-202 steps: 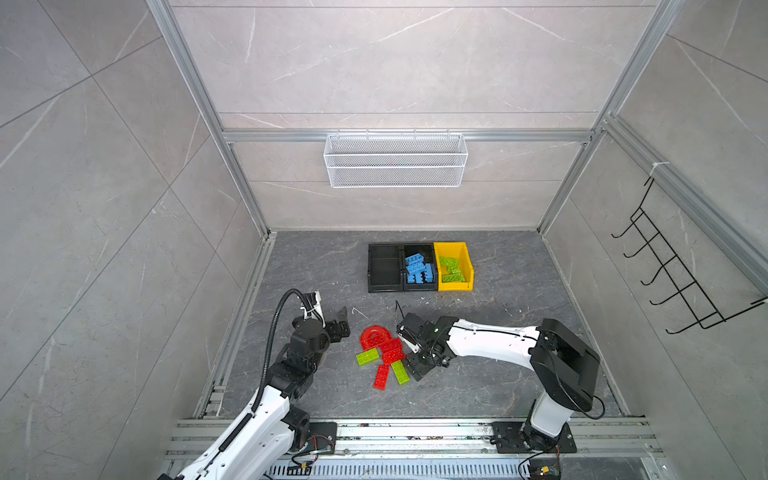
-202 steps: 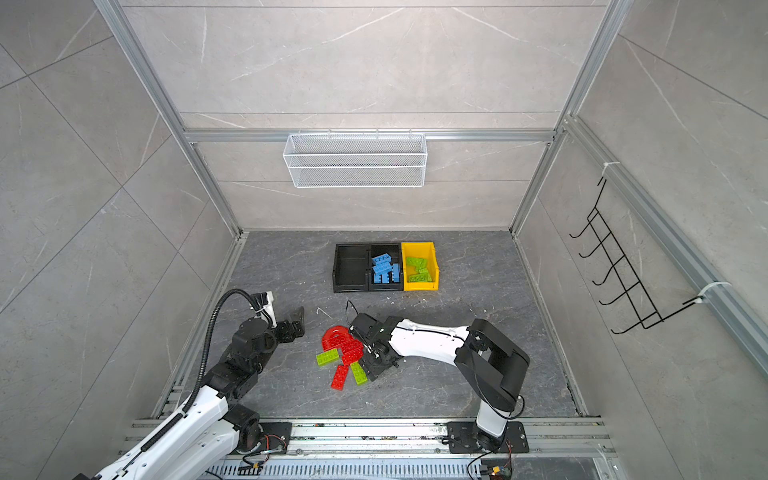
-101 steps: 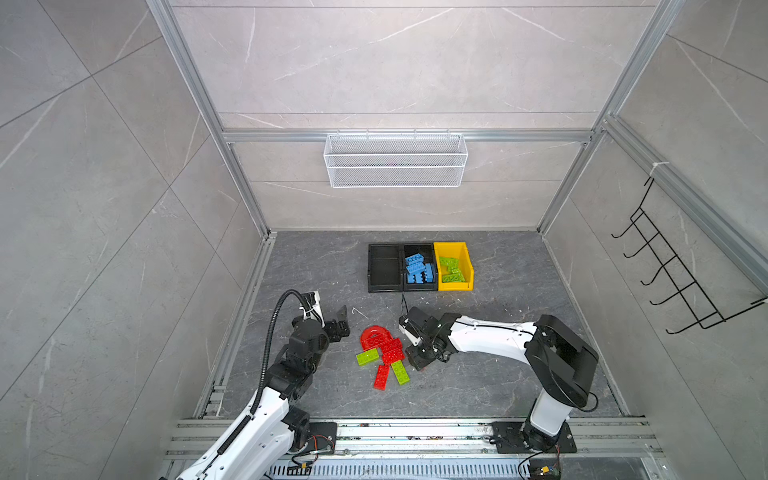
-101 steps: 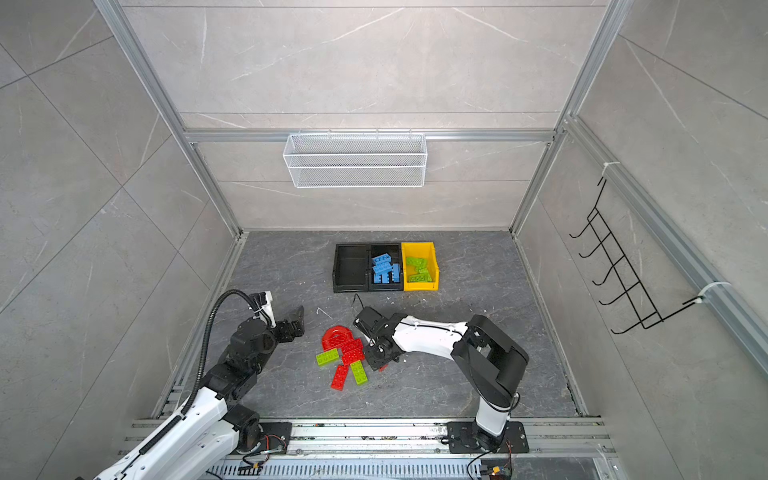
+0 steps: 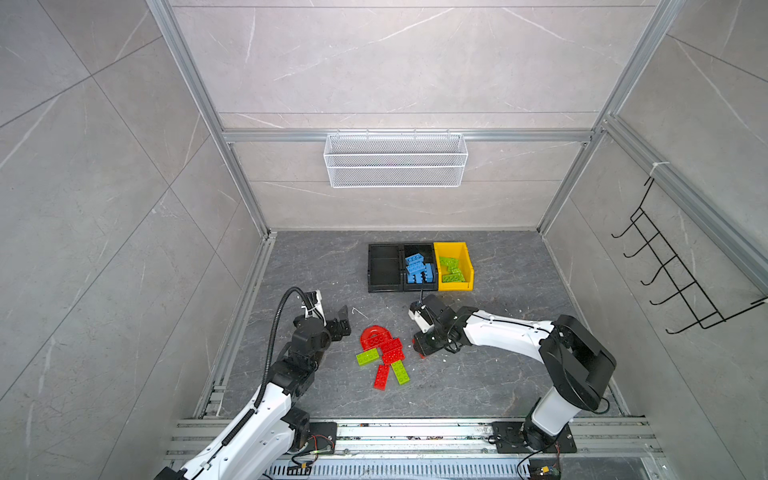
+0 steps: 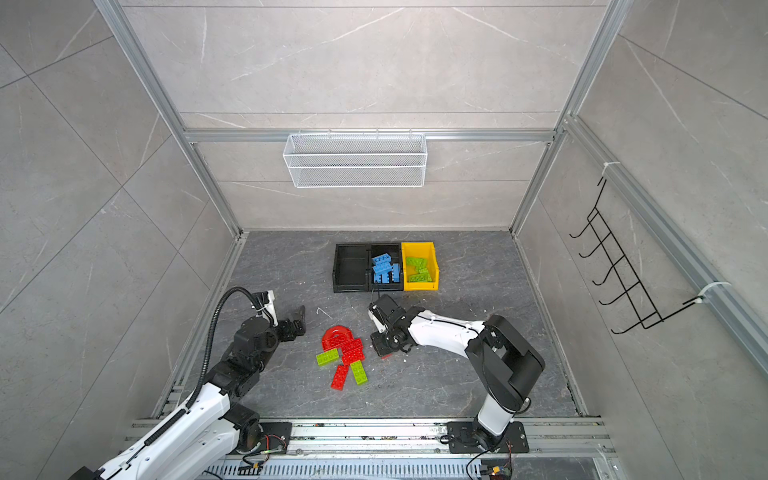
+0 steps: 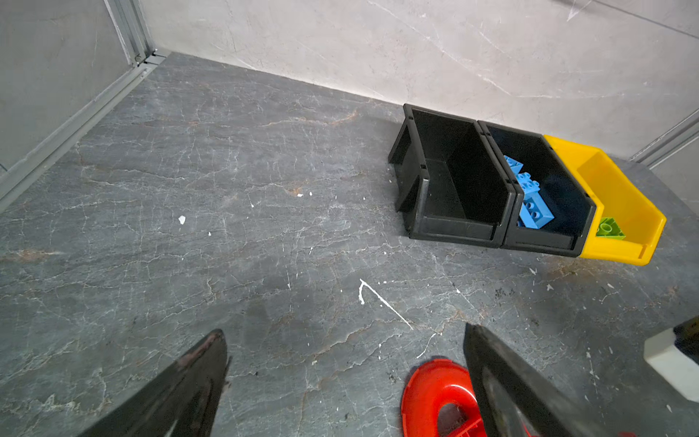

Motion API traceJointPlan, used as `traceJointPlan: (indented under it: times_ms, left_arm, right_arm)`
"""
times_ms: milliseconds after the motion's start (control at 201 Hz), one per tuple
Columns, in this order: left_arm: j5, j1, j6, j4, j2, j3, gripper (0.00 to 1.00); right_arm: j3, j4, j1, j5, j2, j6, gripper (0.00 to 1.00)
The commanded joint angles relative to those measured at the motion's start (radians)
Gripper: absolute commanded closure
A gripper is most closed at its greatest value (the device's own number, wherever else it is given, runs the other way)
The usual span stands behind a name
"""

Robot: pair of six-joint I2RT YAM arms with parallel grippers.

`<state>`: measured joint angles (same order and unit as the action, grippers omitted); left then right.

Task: Sort the legos into containers by color
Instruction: 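Close the right gripper on the red brick nearest the robot, then lift the red brick and carry it over the empty black bin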

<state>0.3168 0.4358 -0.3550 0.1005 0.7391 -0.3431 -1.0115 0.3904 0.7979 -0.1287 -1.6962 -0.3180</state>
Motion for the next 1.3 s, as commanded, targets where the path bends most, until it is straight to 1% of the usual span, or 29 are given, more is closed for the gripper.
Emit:
traceJointPlan:
  times_ms: [0, 144, 264, 324, 557, 652, 722, 846, 1045, 1100, 1165, 1205, 1264, 1299]
  left_arm:
    - [0.032, -0.008, 0.003, 0.064, 0.019, 0.008, 0.01]
    - [-0.004, -0.008, 0.001, 0.051, 0.069, -0.025, 0.01]
    - [0.000, -0.008, -0.007, 0.062, 0.090, -0.018, 0.01]
    - [0.001, -0.008, -0.007, 0.066, 0.091, -0.016, 0.01]
    - [0.000, -0.008, 0.001, 0.077, 0.070, -0.006, 0.01]
    - [-0.014, -0.008, 0.002, 0.077, 0.057, -0.004, 0.01]
    - [-0.012, -0.008, 0.003, 0.075, 0.044, 0.000, 0.01]
    - [-0.002, -0.008, 0.007, 0.065, 0.011, 0.004, 0.01]
    - [0.006, -0.008, 0.009, 0.069, -0.052, 0.027, 0.01]
    - [0.002, -0.008, 0.009, 0.071, -0.056, 0.029, 0.01]
    - [0.004, -0.008, 0.008, 0.066, -0.053, 0.026, 0.01]
    - [0.003, -0.008, 0.010, 0.062, -0.050, 0.023, 0.01]
    - [-0.001, -0.008, 0.008, 0.063, -0.047, 0.021, 0.01]
    - [-0.002, -0.008, 0.008, 0.064, -0.046, 0.021, 0.01]
  right_arm:
    - [-0.123, -0.045, -0.008, -0.015, -0.023, 0.028, 0.77]
    - [-0.260, -0.083, -0.028, -0.035, -0.115, 0.058, 0.78]
    - [-0.402, -0.091, -0.056, -0.033, -0.213, 0.085, 0.78]
    - [-0.457, -0.106, -0.077, -0.043, -0.252, 0.084, 0.78]
    - [-0.623, -0.151, -0.137, -0.010, -0.380, 0.099, 0.77]
    - [-0.687, -0.153, -0.154, -0.012, -0.428, 0.102, 0.74]
    - [-0.740, -0.145, -0.157, -0.005, -0.459, 0.104, 0.73]
    - [-0.830, -0.102, -0.160, 0.032, -0.499, 0.109, 0.66]
    - [-0.906, -0.075, -0.169, 0.026, -0.534, 0.083, 0.64]
    - [-0.941, -0.044, -0.169, 0.020, -0.552, 0.084, 0.61]
    - [-0.975, -0.011, -0.169, 0.015, -0.567, 0.089, 0.45]
    - [-0.986, 0.004, -0.169, 0.016, -0.570, 0.092, 0.37]
    - [-0.987, 0.014, -0.170, 0.017, -0.560, 0.096, 0.28]
    - [-0.978, 0.014, -0.170, 0.015, -0.549, 0.098, 0.26]
